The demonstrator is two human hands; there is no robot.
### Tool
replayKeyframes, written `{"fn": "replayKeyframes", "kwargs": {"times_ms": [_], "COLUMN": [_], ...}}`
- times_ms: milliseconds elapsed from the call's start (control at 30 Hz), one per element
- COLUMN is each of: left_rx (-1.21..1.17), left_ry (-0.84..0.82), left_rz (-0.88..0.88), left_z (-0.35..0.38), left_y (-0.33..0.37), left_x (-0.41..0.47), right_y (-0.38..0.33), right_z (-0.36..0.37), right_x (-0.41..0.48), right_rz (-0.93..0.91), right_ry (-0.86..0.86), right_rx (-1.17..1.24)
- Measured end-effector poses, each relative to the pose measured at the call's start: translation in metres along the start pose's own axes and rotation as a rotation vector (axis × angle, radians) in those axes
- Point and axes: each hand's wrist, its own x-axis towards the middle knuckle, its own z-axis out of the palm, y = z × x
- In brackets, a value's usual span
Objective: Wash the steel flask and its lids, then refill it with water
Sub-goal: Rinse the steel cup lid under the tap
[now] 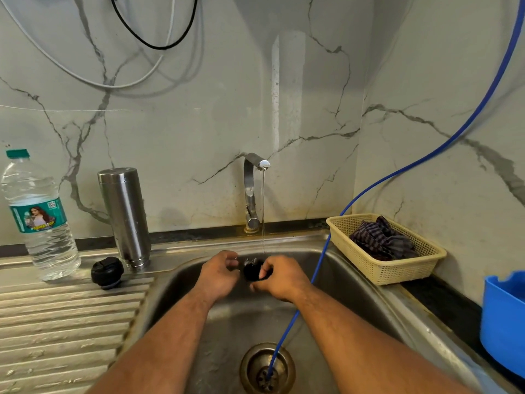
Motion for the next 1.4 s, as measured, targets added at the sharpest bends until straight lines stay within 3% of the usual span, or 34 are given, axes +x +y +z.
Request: {"fn": "replayKeyframes", "kwargs": {"times_ms": [67,167,333,533,700,800,900,1167,1267,1400], "left_rx": [-0.02,-0.026,-0.081,-0.401,-0.362,-0.321,-0.326,-0.358,-0.357,-0.356], "left_ry": [0.041,0.086,0.13,0.097,0.063,-0.015,-0.056,0.006,0.01,0.018], "left_rz": [-0.004,0.015,0.024,0.031,0.054,0.043,0.058,0.119,0.124,0.102], "left_z": [-0.002,-0.004,-0.006,-0.006,-0.011,-0.014,-0.009,0.003,0.004,0.005], "left_y": [-0.001,0.0,-0.002,0.029,0.057,0.069,0.079,0.081,0.081,0.081], "left_x": [0.0,0.001,0.005,-0.009,0.008,0.019,0.024,0.022,0.022,0.023], "right_y": [0.005,0.006,0.006,0.01,0.005,0.005,0.005,-0.004,-0.003,0.003], "right_z": [-0.001,-0.005,-0.003,-0.002,0.004,0.005,0.002,-0.001,-0.001,0.005], "right_x": [0.0,0.003,0.002,0.008,0.016,0.018,0.02,0.019,0.02,0.027], "right_rz": [0.047,0.05,0.054,0.058,0.044,0.132,0.254,0.477,0.538,0.6], "right_ry": [-0.006,0.107,0.006,0.09,0.05,0.044,0.012,-0.197,-0.221,-0.251], "right_rx": [-0.065,0.053,0.065,0.273,0.359,0.546,0.879,1.365,1.437,1.336]}}
